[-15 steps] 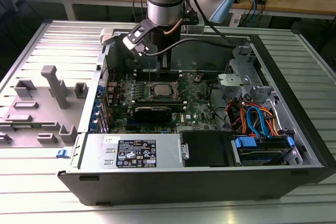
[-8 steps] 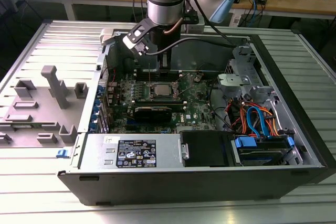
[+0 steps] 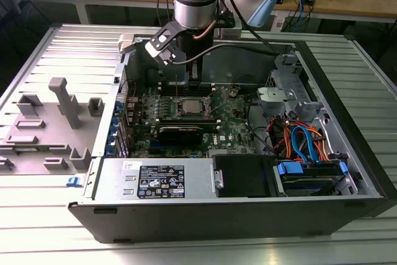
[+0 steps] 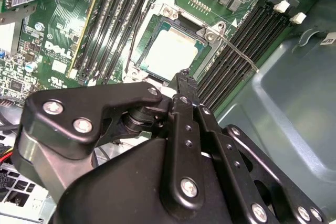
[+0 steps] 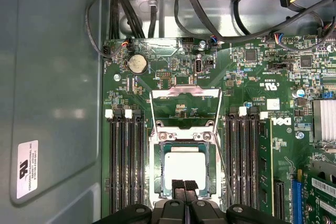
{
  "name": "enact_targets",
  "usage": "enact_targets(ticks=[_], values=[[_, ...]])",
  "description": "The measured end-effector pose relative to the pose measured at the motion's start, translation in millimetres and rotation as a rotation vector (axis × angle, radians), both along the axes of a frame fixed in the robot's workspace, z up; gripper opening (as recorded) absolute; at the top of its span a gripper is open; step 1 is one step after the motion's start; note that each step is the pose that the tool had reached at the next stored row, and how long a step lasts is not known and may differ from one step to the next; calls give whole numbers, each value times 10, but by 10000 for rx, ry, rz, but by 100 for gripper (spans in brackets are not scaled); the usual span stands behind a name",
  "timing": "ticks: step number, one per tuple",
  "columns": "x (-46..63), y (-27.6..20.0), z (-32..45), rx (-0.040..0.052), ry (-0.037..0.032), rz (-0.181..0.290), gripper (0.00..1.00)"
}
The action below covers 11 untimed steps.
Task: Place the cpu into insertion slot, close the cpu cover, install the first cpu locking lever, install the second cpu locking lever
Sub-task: 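Close the cpu cover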
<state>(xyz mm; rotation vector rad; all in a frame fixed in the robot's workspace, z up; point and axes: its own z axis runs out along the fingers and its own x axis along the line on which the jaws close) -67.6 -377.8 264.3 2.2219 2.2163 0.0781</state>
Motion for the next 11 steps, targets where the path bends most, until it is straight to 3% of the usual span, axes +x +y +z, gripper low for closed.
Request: enact_targets(ticks=[11], values=[[0,0,88,1,0,-1,11]])
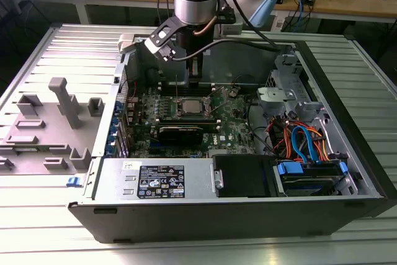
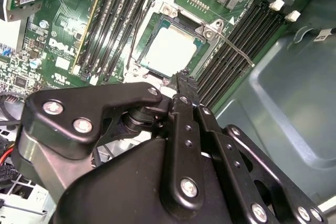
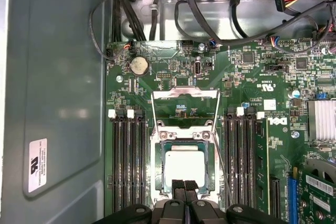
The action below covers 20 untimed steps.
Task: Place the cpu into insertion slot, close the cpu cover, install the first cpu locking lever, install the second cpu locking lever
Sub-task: 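Close the cpu cover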
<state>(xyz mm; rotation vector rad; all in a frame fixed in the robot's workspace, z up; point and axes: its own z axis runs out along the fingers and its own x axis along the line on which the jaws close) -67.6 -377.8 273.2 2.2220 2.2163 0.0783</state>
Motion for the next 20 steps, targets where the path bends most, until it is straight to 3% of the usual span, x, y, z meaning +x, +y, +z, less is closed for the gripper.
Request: enact_targets(ticks=[20], values=[[23,0,11,-1,2,-2,11]])
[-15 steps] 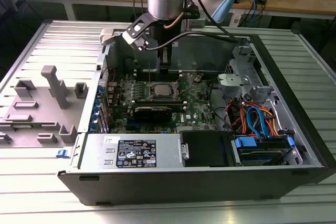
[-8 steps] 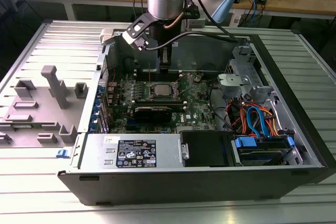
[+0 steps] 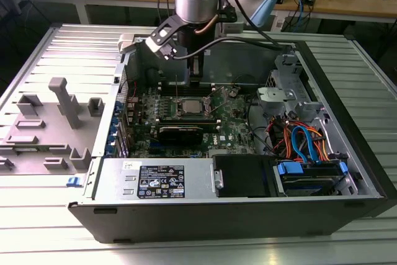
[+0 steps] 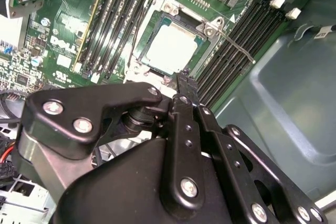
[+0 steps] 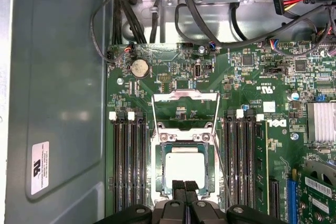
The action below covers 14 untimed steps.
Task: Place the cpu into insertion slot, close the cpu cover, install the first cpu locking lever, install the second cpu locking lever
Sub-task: 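Close the cpu cover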
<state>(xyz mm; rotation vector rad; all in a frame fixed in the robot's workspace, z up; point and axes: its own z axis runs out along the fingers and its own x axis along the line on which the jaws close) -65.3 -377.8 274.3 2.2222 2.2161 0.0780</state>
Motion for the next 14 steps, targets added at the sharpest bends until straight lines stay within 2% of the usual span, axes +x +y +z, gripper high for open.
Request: enact_targets(ticks=[14], values=[[55,0,0,1,-1,0,11]])
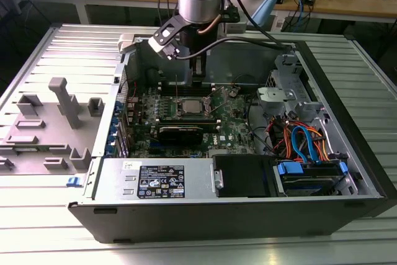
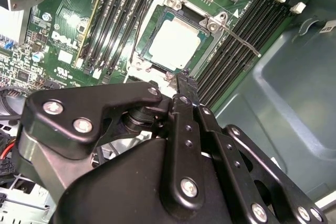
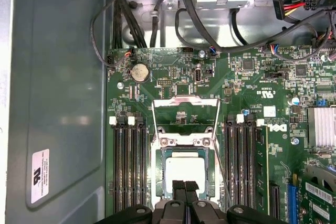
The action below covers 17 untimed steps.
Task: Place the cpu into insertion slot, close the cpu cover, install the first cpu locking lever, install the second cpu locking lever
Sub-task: 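Close the cpu cover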
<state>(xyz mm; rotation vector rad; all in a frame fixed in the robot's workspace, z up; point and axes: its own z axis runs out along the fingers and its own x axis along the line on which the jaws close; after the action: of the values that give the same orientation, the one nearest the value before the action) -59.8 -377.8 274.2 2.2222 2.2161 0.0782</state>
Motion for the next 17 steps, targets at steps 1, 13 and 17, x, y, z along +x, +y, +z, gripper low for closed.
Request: enact_targets(ticks=[1,13,17], values=[[6,0,0,-1,1,0,11],[26,0,0,0,0,0,11],[54,0,0,0,0,-1,11]])
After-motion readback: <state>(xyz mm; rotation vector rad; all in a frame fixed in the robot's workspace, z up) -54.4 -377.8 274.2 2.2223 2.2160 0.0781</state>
